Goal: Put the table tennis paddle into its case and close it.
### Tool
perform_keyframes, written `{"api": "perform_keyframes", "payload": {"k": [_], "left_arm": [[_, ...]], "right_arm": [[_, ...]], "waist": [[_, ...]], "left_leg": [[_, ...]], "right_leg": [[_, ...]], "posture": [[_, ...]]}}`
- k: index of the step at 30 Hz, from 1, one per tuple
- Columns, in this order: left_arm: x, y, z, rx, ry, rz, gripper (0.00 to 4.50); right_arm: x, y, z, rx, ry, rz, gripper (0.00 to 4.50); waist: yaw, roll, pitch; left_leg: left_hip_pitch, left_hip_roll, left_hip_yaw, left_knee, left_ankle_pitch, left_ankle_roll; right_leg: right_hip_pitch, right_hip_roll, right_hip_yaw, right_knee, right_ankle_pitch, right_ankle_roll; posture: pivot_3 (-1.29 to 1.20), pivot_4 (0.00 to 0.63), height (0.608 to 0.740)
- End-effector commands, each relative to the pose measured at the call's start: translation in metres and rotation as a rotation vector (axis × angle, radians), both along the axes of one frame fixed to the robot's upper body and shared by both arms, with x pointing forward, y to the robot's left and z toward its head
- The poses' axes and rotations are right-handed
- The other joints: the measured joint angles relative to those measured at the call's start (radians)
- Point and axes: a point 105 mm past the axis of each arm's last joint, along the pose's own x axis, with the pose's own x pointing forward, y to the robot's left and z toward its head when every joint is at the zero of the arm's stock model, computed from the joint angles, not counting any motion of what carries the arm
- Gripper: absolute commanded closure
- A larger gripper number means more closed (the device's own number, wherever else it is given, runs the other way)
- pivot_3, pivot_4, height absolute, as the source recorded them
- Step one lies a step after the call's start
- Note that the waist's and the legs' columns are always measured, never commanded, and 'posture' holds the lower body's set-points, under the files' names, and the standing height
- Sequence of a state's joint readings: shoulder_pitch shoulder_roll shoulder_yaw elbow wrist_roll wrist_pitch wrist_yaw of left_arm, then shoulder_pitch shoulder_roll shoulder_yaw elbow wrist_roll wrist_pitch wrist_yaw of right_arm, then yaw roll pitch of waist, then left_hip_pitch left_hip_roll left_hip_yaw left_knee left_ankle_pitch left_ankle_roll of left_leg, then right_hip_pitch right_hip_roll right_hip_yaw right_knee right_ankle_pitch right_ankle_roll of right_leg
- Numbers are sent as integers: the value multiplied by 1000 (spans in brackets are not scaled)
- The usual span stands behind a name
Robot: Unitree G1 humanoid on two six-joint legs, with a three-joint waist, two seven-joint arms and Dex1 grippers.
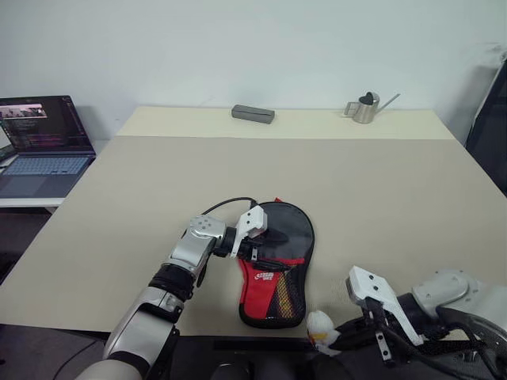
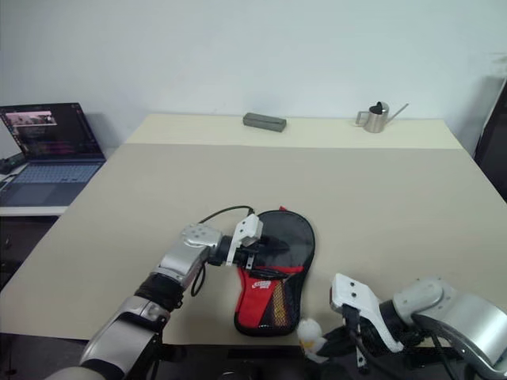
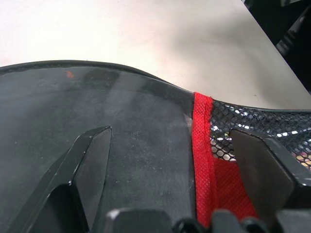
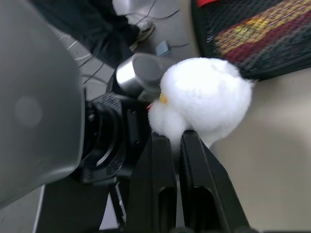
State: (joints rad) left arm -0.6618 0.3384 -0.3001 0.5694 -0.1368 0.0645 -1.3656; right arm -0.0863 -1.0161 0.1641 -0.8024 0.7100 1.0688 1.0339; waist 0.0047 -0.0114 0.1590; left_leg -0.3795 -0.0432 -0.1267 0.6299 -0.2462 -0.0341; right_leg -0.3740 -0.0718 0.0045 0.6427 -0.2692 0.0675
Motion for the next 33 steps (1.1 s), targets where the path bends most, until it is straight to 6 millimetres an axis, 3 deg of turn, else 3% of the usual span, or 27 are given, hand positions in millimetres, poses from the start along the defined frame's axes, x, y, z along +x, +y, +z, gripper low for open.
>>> {"api": "perform_keyframes", "payload": {"k": [1,5,14,15,21,28,33], "left_arm": [[-18,4,-43,129,158,-14,291],[-16,1,-41,126,153,-16,291],[-14,1,-40,121,142,-6,291],[-14,1,-40,121,141,-5,291],[-12,0,-40,117,135,2,291],[-9,-6,-36,100,118,-5,291],[-8,-10,-26,73,82,-24,291]], "right_arm": [[-34,15,10,84,66,143,4482],[-40,22,10,115,69,152,4482],[-16,25,12,113,-10,91,4482],[-15,25,14,115,-11,96,3977],[-5,25,23,137,-71,79,2018],[28,25,56,236,-206,-6,2018],[74,20,75,290,-368,-146,2018]], "waist": [[3,0,0],[9,0,0],[13,-1,0],[13,-1,0],[13,-1,0],[13,-1,0],[12,-1,0]], "left_leg": [[0,0,0,0,0,0],[0,-1,-1,0,0,-1],[0,-1,-3,0,0,-1],[0,-1,-4,0,0,-1],[-1,-1,-5,0,0,-1],[0,-1,-6,1,0,-1],[-1,-1,-6,1,0,-1]], "right_leg": [[0,0,0,0,0,0],[1,-1,-1,-1,0,1],[1,-1,-4,-1,-1,0],[1,-1,-4,-1,-1,0],[2,-1,-6,-1,-1,0],[2,-1,-6,0,-1,0],[2,-1,-7,0,-1,0]], "posture": [[0,150,740],[0,150,740],[0,150,740],[0,150,740],[0,150,740],[0,150,740],[0,150,740]]}}
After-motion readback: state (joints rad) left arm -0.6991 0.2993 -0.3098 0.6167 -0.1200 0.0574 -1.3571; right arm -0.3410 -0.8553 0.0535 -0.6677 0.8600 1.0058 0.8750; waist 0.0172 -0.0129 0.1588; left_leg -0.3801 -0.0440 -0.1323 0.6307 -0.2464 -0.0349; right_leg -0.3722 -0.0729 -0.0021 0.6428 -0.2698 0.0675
